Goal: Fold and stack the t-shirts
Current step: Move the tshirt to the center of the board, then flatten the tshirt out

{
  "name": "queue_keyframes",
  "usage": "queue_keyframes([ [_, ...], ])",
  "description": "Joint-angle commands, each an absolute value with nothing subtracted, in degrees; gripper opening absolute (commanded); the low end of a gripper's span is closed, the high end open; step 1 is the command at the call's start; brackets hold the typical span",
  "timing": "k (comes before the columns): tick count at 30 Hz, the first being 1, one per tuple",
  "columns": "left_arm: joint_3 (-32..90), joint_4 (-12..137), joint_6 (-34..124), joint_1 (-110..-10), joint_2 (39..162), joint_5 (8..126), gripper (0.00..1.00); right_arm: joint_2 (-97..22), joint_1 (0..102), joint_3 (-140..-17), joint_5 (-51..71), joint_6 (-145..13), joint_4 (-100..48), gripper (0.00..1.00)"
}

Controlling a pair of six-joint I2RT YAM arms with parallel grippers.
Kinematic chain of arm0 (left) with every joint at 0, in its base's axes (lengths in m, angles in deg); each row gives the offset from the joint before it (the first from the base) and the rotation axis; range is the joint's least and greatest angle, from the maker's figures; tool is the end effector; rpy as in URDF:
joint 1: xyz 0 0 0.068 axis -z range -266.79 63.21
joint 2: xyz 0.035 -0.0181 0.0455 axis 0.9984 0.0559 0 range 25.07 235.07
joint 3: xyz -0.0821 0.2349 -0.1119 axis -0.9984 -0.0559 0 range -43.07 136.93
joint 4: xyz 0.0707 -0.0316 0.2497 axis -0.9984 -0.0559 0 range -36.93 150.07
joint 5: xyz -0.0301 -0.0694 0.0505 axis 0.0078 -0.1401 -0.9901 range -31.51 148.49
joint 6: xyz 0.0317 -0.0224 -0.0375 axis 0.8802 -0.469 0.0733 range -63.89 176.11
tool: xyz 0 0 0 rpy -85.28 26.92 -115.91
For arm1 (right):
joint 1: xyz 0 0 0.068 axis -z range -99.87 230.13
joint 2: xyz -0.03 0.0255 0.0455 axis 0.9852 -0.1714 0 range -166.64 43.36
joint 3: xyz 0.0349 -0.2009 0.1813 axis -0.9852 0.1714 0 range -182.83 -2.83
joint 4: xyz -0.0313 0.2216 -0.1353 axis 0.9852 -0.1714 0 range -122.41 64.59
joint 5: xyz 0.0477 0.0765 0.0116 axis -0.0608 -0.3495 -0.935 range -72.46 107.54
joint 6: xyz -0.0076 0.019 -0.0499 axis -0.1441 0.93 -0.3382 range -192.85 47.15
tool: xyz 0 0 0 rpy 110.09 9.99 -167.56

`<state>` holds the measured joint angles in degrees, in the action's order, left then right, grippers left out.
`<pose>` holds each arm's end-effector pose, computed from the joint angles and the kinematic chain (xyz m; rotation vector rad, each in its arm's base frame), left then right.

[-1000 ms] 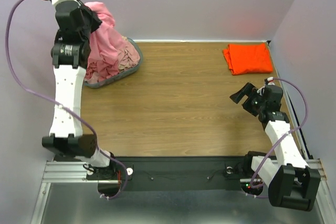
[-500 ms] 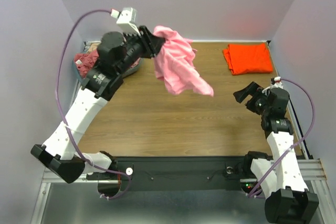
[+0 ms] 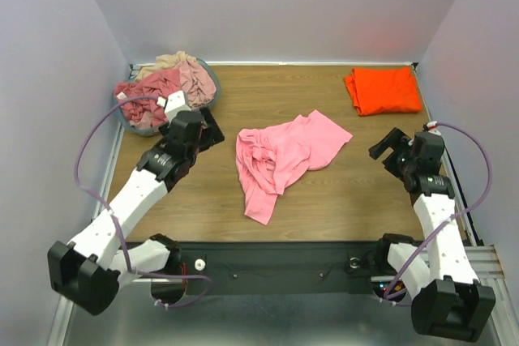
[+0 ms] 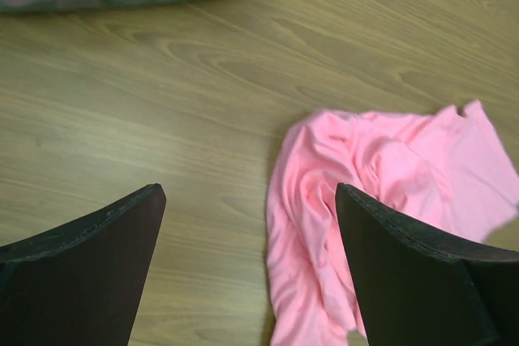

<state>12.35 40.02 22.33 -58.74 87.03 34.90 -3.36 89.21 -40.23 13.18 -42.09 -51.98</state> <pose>0.2198 -0.1010 0.3305 -0.3553 1.9722 -0.2748 0.1775 -0.0256 0.2611 0.7127 2.0927 0.2949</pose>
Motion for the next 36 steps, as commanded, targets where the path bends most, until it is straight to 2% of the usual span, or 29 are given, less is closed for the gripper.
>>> queue_keyframes([
  [1,3.71,48.44,17.53,-57.97,80.89,48.76,0.98,-5.76,89.36,-39.57,4.2,-43.67,-48.62,1.0],
  [4,-6.31,55.12,14.2,-55.69,78.25,55.66,0.99,-8.22,87.18,-38.69,-0.56,-43.24,-44.84,1.0],
  [10,-17.66,56.29,4.88,-43.39,75.88,57.88,0.99,-19.7,70.93,-40.53,10.77,-40.86,-40.01,1.0],
  [17,-26.0,56.99,-5.66,-36.7,74.02,55.6,0.98,-33.95,68.44,-43.86,14.37,-37.61,-31.84,0.97],
  [23,-25.76,64.72,-5.85,-35.38,80.6,56.82,0.97,-43.72,68.44,-47.12,12.45,-37.26,-27.62,0.95],
  [24,-25.49,65.34,-6.03,-35.29,82.01,56.65,0.96,-44.69,68.44,-47.21,11.92,-37.17,-27.0,0.91],
  [29,-23.65,68.42,-6.99,-35.03,89.31,55.86,0.59,-49.09,67.65,-47.3,10.07,-35.5,-23.94,0.76],
  [30,-22.6,68.51,-6.56,-34.94,91.06,55.77,0.44,-49.71,67.39,-47.3,10.24,-35.41,-23.57,0.73],
  [31,-21.81,67.21,-5.86,-34.94,91.77,55.51,0.35,-50.93,67.3,-47.47,11.03,-35.41,-23.3,0.68],
  [32,-19.88,65.97,-5.68,-34.94,92.3,53.94,0.16,-51.55,67.3,-48.0,11.38,-35.5,-22.69,0.56],
  [33,-18.99,64.83,-5.33,-34.94,92.4,53.23,0.08,-52.17,67.21,-48.44,11.91,-35.5,-22.51,0.49],
  [34,-17.94,62.21,-4.72,-34.85,92.05,51.74,0.0,-53.04,67.3,-49.4,12.35,-35.76,-22.16,0.35],
  [36,-15.83,60.26,-4.27,-34.94,89.42,50.06,0.0,-53.58,67.21,-50.54,13.75,-36.46,-22.25,0.28],
])
